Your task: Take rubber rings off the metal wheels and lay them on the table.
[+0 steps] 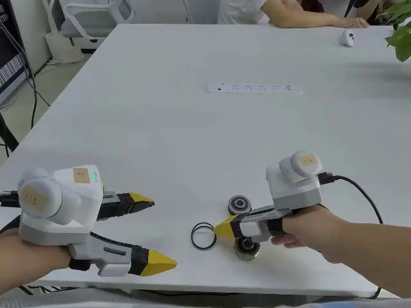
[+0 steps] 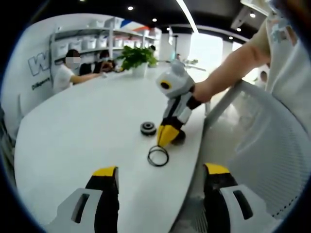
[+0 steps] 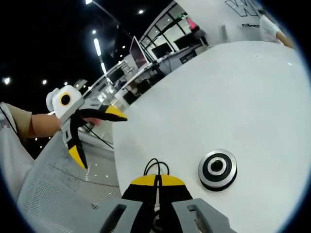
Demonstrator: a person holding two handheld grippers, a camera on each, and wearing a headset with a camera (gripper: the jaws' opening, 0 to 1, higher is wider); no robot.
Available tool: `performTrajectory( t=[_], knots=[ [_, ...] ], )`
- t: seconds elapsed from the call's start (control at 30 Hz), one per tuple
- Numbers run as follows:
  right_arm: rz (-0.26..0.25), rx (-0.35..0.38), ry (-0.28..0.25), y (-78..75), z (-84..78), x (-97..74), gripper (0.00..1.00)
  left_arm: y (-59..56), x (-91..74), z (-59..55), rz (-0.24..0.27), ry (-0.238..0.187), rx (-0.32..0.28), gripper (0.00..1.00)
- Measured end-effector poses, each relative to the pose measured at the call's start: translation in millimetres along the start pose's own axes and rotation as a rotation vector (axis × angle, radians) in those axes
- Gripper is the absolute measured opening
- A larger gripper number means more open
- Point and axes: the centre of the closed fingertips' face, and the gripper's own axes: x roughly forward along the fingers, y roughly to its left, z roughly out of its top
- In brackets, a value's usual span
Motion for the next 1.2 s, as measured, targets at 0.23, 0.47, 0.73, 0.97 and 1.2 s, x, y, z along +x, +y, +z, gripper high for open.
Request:
performTrajectory(
  t=[0.23,0.47,0.73,0.97,1.2],
  knots=[
    [-0.013,-0.009,0.0,-2.6,-0.7,1.0,0.0,-0.7,0.3,-2.8,-0.005,0.007,-0.008,0.71],
    [-0.023,-0.03,0.001,-3.9,-1.2,2.8,0.0,-1.1,0.3,-4.3,-0.003,0.01,-0.008,0.71],
    [-0.041,-0.025,-0.008,-8.1,-0.3,2.7,0.0,-0.1,-0.2,-5.7,0.001,0.011,-0.011,0.71],
    [-0.036,-0.025,-0.009,-6.0,-0.7,4.7,0.0,-0.3,0.2,-5.9,0.001,0.012,-0.011,0.71],
    [-0.049,-0.037,-0.022,-8.2,1.7,1.9,0.06,-0.4,0.4,-6.5,-0.001,0.014,-0.011,0.7]
  ],
)
